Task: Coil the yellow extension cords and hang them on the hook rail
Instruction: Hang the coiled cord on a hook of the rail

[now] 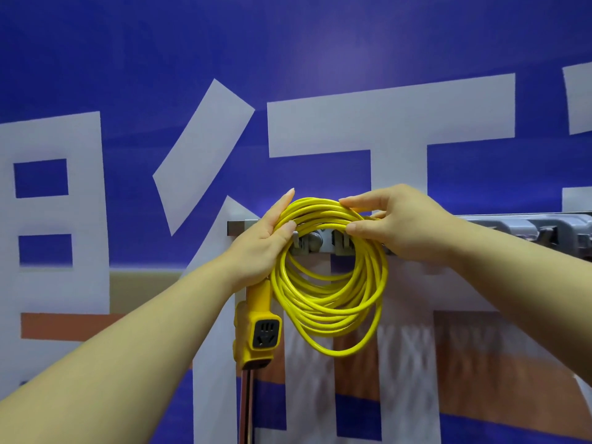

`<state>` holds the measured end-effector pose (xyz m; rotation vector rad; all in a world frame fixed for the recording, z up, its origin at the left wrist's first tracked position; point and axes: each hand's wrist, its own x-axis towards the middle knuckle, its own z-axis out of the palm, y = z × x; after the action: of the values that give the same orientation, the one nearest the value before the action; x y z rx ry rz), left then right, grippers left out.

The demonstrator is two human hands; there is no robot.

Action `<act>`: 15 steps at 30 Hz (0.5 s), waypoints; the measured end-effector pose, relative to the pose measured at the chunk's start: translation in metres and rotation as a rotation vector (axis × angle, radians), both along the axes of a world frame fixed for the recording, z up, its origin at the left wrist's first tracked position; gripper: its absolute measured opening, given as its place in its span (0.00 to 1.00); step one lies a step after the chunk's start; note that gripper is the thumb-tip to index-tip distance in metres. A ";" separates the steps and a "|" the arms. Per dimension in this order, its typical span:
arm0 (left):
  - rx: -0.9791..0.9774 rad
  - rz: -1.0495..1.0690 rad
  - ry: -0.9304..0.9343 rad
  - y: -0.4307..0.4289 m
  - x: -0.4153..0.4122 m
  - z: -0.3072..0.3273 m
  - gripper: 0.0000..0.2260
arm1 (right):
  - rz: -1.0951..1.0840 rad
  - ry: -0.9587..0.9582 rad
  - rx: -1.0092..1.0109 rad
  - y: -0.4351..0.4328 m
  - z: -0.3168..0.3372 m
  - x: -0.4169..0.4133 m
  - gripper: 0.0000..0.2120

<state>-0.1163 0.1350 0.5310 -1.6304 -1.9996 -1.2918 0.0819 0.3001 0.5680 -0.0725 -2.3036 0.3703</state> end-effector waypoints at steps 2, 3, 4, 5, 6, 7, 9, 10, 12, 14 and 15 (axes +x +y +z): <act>-0.001 -0.007 -0.030 0.001 0.000 0.001 0.24 | 0.001 0.012 -0.031 0.003 0.000 -0.001 0.22; 0.003 -0.009 -0.046 0.001 0.001 0.001 0.24 | -0.003 0.015 -0.043 0.003 0.001 -0.002 0.21; 0.011 -0.009 -0.054 0.002 0.001 0.001 0.24 | -0.010 0.016 -0.046 0.004 0.002 -0.003 0.21; 0.023 -0.008 -0.054 0.003 0.001 0.001 0.24 | -0.021 0.013 -0.038 0.005 0.004 -0.004 0.22; 0.037 -0.006 -0.054 0.004 0.001 0.000 0.23 | -0.035 0.006 -0.025 0.005 0.005 -0.004 0.22; 0.052 -0.001 -0.061 0.005 0.001 0.001 0.23 | -0.046 -0.008 -0.011 0.006 0.008 -0.005 0.22; 0.070 0.008 -0.083 0.006 0.001 0.001 0.22 | -0.056 -0.060 -0.004 0.006 0.014 -0.005 0.23; 0.068 0.007 -0.087 0.006 0.001 0.002 0.22 | -0.065 -0.091 0.009 0.005 0.018 -0.004 0.23; 0.058 -0.020 -0.095 0.004 0.000 0.003 0.22 | -0.098 -0.163 0.066 0.004 0.027 -0.003 0.23; 0.054 -0.042 -0.099 0.001 -0.001 0.004 0.22 | -0.144 -0.219 0.138 0.001 0.035 -0.004 0.24; 0.054 -0.048 -0.102 0.001 -0.001 0.004 0.22 | -0.172 -0.236 0.179 -0.001 0.037 -0.005 0.24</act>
<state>-0.1174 0.1357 0.5349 -1.6274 -1.9755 -1.4608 0.0765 0.2990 0.6048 -0.2337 -2.5297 0.0684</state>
